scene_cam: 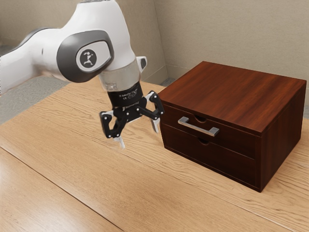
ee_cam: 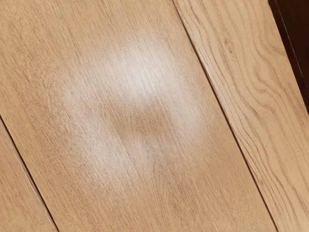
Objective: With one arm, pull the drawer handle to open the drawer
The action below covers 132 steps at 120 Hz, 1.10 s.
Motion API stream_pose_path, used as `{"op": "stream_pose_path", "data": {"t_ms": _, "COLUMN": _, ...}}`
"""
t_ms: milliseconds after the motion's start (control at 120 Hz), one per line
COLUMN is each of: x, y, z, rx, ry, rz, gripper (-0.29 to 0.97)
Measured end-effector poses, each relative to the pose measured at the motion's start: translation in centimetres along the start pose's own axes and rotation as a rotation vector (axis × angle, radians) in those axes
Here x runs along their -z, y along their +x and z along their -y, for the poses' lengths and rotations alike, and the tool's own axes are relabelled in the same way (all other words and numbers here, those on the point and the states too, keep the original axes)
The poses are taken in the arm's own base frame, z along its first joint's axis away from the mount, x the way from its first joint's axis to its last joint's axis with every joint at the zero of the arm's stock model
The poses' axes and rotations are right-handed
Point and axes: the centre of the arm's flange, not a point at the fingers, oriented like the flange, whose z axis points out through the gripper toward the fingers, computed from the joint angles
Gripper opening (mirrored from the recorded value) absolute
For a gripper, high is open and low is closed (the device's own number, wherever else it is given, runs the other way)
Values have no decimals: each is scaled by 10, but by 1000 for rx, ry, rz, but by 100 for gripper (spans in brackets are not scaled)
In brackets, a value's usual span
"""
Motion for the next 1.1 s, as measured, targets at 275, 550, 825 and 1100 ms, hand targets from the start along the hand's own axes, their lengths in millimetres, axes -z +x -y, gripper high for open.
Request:
{"op": "stream_pose_path", "data": {"t_ms": 275, "x": -16, "y": -1, "z": -7, "rx": 101, "ry": -89, "rz": -35, "gripper": 68}}
{"op": "stream_pose_path", "data": {"t_ms": 550, "x": -34, "y": -52, "z": -71, "rx": 47, "ry": -181, "rz": -32, "gripper": 68}}
{"op": "stream_pose_path", "data": {"t_ms": 825, "x": -27, "y": -26, "z": -67, "rx": 125, "ry": -240, "rz": -52, "gripper": 68}}
{"op": "stream_pose_path", "data": {"t_ms": 1100, "x": -34, "y": -11, "z": -75, "rx": 162, "ry": -253, "rz": -53, "gripper": 68}}
